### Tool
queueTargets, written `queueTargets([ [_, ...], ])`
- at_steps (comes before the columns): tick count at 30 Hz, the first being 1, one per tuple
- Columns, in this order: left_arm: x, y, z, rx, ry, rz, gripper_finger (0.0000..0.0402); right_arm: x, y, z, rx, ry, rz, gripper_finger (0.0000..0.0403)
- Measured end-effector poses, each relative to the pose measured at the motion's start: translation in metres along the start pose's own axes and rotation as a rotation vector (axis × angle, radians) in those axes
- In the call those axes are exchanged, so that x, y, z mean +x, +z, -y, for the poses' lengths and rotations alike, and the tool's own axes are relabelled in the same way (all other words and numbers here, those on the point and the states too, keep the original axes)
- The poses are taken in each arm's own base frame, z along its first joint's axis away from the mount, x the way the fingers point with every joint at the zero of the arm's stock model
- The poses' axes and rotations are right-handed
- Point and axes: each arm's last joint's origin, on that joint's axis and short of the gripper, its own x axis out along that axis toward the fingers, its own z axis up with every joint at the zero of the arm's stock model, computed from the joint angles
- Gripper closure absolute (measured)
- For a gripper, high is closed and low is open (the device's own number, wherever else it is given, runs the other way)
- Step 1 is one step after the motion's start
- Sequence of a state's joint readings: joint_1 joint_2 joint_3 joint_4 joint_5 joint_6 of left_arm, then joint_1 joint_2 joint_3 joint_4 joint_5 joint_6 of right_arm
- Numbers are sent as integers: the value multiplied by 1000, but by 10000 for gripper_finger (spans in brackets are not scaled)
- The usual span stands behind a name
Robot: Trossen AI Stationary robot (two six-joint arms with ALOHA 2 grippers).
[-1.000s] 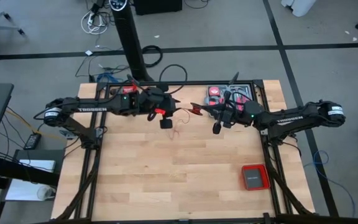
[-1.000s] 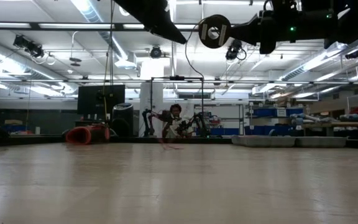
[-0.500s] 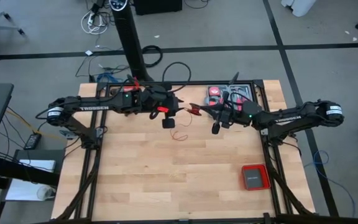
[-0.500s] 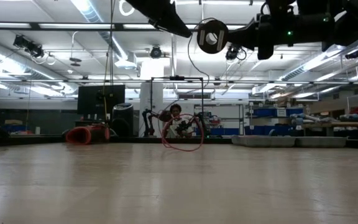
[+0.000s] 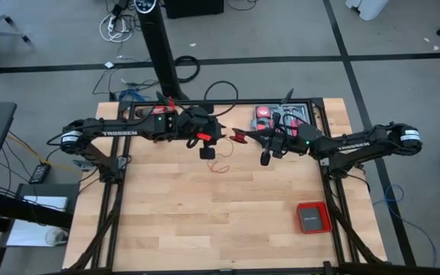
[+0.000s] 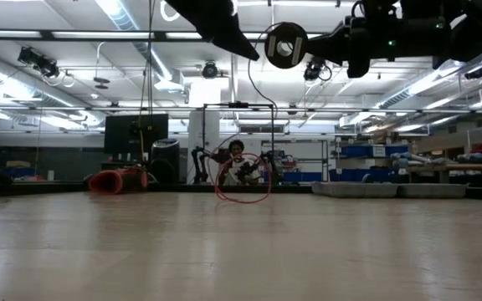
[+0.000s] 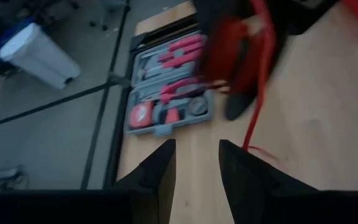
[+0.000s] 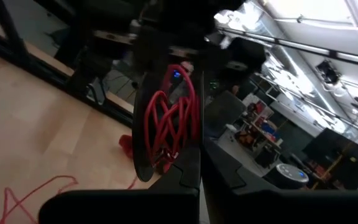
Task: Coil cords
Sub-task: Uncoil the red wire from the black spool
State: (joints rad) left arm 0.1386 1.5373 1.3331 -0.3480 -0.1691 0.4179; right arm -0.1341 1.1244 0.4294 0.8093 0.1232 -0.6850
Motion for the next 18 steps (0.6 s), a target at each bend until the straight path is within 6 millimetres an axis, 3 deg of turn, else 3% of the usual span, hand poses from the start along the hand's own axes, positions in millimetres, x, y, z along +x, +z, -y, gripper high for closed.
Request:
queueTargets([
  [18, 1, 12, 12, 59, -36, 100, 276, 0, 1, 0, -5, 3, 8, 403],
])
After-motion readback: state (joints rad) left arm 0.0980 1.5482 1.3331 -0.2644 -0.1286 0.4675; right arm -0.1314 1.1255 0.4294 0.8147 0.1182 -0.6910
